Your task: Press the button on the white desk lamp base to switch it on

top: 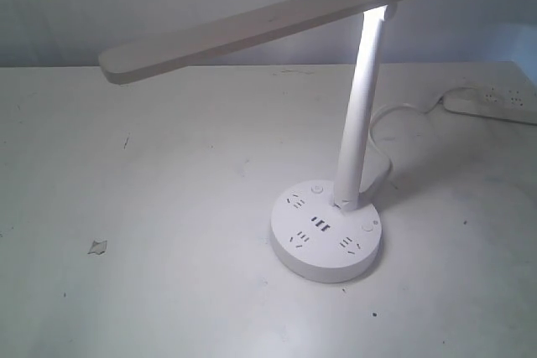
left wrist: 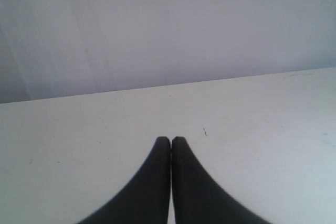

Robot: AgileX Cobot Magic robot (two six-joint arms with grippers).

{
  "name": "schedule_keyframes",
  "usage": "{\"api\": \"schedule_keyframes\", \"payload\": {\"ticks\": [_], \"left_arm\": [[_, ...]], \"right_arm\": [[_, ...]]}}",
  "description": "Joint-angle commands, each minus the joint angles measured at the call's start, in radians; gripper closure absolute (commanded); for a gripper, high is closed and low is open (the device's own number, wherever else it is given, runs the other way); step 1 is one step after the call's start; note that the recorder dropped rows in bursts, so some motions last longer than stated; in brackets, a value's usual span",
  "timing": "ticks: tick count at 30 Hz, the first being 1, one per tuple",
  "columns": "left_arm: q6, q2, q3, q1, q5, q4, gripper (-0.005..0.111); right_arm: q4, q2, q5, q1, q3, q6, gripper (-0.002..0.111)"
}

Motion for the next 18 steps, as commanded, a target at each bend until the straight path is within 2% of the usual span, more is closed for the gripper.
{"api": "schedule_keyframes", "payload": {"ticks": [1, 9, 18], "left_arm": [[-0.001, -0.004, 0.003, 0.002, -0.005, -0.004, 0.107], [-0.001, -0.004, 0.003, 0.002, -0.005, -0.004, 0.107], [-0.001, -0.004, 0.003, 0.002, -0.005, -0.004, 0.107]], "right_arm": [[-0.01, -0.004, -0.009, -0.022, 0.004, 0.0, 0.108], [-0.005, -0.004, -0.013, -0.022, 0.009, 0.0, 0.108], [0.293, -0.004, -0.014, -0.022, 0.062, 0.0, 0.108]]}}
